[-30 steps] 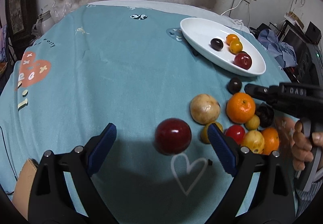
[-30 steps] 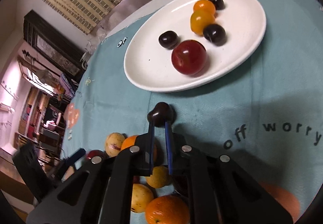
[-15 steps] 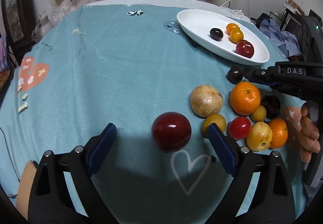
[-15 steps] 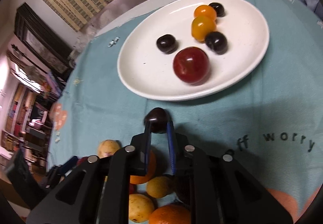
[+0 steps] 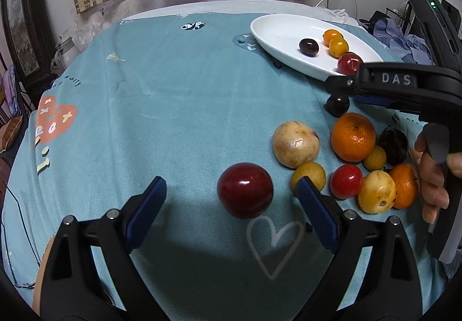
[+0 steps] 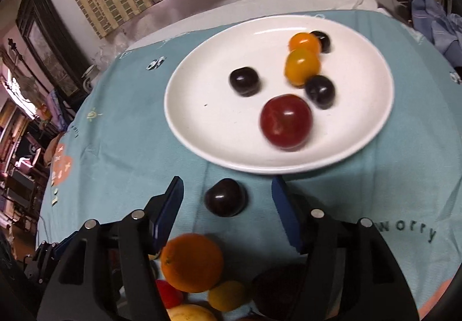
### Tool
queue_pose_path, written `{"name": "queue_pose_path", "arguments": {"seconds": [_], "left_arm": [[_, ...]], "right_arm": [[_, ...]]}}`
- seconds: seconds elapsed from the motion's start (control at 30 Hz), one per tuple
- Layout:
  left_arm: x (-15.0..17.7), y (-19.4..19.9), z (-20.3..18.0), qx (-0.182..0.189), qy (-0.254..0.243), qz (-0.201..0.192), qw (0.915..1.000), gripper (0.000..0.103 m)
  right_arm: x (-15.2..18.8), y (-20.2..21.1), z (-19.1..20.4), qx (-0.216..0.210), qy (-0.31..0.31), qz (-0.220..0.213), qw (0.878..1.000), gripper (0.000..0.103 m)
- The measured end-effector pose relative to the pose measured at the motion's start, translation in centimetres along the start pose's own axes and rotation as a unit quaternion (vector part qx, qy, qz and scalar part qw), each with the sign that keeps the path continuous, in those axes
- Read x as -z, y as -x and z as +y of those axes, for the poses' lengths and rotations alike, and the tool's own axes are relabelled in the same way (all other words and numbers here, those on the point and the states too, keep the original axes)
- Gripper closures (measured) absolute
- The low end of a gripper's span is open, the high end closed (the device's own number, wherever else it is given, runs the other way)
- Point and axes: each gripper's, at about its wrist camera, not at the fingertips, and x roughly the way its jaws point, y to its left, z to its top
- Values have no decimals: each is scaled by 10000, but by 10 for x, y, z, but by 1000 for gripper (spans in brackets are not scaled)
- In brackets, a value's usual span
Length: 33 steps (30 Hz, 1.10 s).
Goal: Organize fruits
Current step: 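Lift the dark purple plum with the right tool while the left tool grasps the red plum, then carry both plums over the white plate and open both tools to release them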
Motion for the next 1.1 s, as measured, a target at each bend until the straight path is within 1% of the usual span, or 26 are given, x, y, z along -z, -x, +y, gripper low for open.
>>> {"name": "queue_pose_path", "arguments": {"seconds": [0.07, 0.1, 0.13, 0.17, 0.3, 0.33, 0.37, 0.4, 0.43, 0.47, 0.5, 0.57, 0.7, 0.8, 0.9, 1.0, 1.1], "left_arm": [[0, -1, 1, 13, 17, 16, 10000, 10], [0, -1, 1, 12, 14, 29, 10000, 10], [0, -1, 1, 12, 6, 36, 10000, 10], [0, 0, 1, 24, 2, 31, 10000, 10], [0, 0, 3, 136, -20, 16, 9999, 12], [1, 0, 3, 172, -13, 8, 9999, 19], [0, 0, 4, 215, 2, 11, 9998, 32], [0, -2, 5, 263, 32, 38, 9996, 39], [0, -4, 7, 340, 86, 89, 9993, 51], [1, -6, 9, 460, 132, 125, 9988, 57], [1, -6, 10, 557, 162, 148, 9982, 59], [2, -6, 9, 579, 127, 134, 9982, 63], [3, -5, 8, 579, 138, 83, 9982, 64], [1, 0, 13, 521, 280, -73, 9982, 64], [-3, 11, 20, 492, 450, -330, 9972, 64], [-17, 16, 17, 507, 459, -451, 9966, 64], [-37, 19, 6, 410, 275, -577, 9971, 64]], "right_arm": [[2, -8, -1, -116, -14, 216, 9997, 58], [3, -8, -2, -103, 20, 212, 9997, 59], [2, -8, -1, -77, 64, 241, 9997, 63], [1, -8, 0, -104, 83, 246, 9996, 72], [3, -4, -4, -296, 6, 243, 9993, 73], [2, 1, -6, -361, -36, 205, 9991, 73], [2, 5, -7, -398, -53, 153, 9991, 73], [2, 12, -9, -458, -78, 73, 9989, 73], [2, 16, -11, -508, -100, 36, 9987, 73], [2, 19, -13, -568, -131, 4, 9983, 73], [2, 23, -15, -618, -172, -23, 9979, 73], [3, 28, -18, -694, -231, -60, 9973, 73], [4, 35, -21, -736, -262, -147, 9968, 73], [3, 42, -24, -741, -275, -276, 9965, 73], [2, 53, -30, -701, -310, -474, 9959, 73], [-5, 68, -37, -606, -350, -755, 9947, 73], [-16, 79, -47, -406, -349, -981, 9937, 73]]}}
